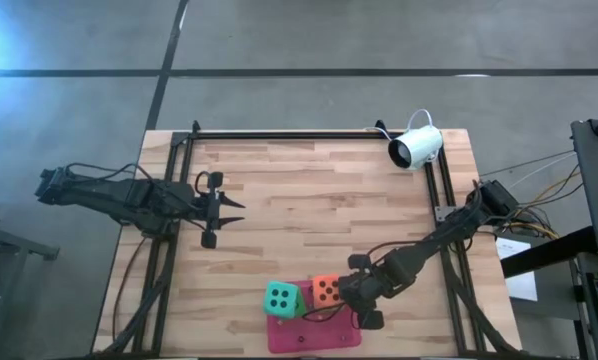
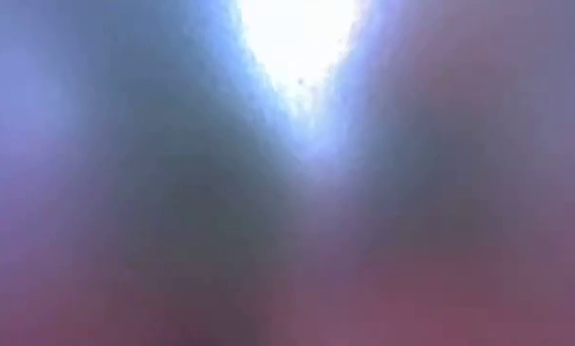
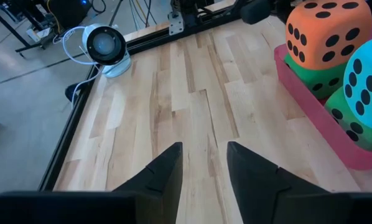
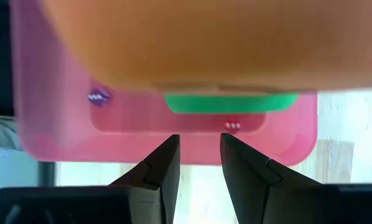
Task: Pick & Place Dice
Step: Return to Home Position
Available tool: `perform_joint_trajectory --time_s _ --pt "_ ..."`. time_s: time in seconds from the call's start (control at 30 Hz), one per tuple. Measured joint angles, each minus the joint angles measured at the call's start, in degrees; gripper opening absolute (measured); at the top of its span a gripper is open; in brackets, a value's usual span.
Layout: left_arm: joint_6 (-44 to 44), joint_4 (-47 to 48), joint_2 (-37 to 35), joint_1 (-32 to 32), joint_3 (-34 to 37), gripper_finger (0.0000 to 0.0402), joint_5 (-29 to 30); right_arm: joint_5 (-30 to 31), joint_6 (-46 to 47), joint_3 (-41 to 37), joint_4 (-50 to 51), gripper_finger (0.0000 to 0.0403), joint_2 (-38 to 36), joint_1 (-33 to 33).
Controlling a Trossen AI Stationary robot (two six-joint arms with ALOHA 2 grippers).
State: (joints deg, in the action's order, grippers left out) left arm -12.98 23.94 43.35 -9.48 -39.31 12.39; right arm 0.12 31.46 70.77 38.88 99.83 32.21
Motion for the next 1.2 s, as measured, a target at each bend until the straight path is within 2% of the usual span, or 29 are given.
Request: perform_joint_trajectory --time_s 0.17,0.3,0.63,0.77,1.03,1.2 --pt "0.29 -0.05 0.01 -0.01 0.01 0.0133 0.0 -0.13 -0.59 3.26 2.8 0.0111 0.0 0.4" --pt "3.82 0.79 0.02 0.0 0.32 0.013 -0.14 -0.11 -0.63 5.99 6.42 0.0106 -0.02 1.28" --pt "4.03 1.35 -0.03 0.0 0.32 0.0111 -0.16 0.13 0.43 11.56 15.21 0.0065 -0.06 3.13" --pt "3.32 1.33 -0.49 0.0 0.3 0.0087 -0.2 0.48 1.4 14.22 20.84 0.0051 -0.11 3.76" --pt "2.28 2.77 -4.27 -0.06 -1.01 0.0008 -0.4 10.29 -0.69 16.35 23.92 0.003 -4.7 6.6" --pt "0.97 4.85 -8.87 -0.06 -0.86 0.0005 -0.42 21.38 -1.71 14.81 23.83 0.0021 -10.8 8.88"
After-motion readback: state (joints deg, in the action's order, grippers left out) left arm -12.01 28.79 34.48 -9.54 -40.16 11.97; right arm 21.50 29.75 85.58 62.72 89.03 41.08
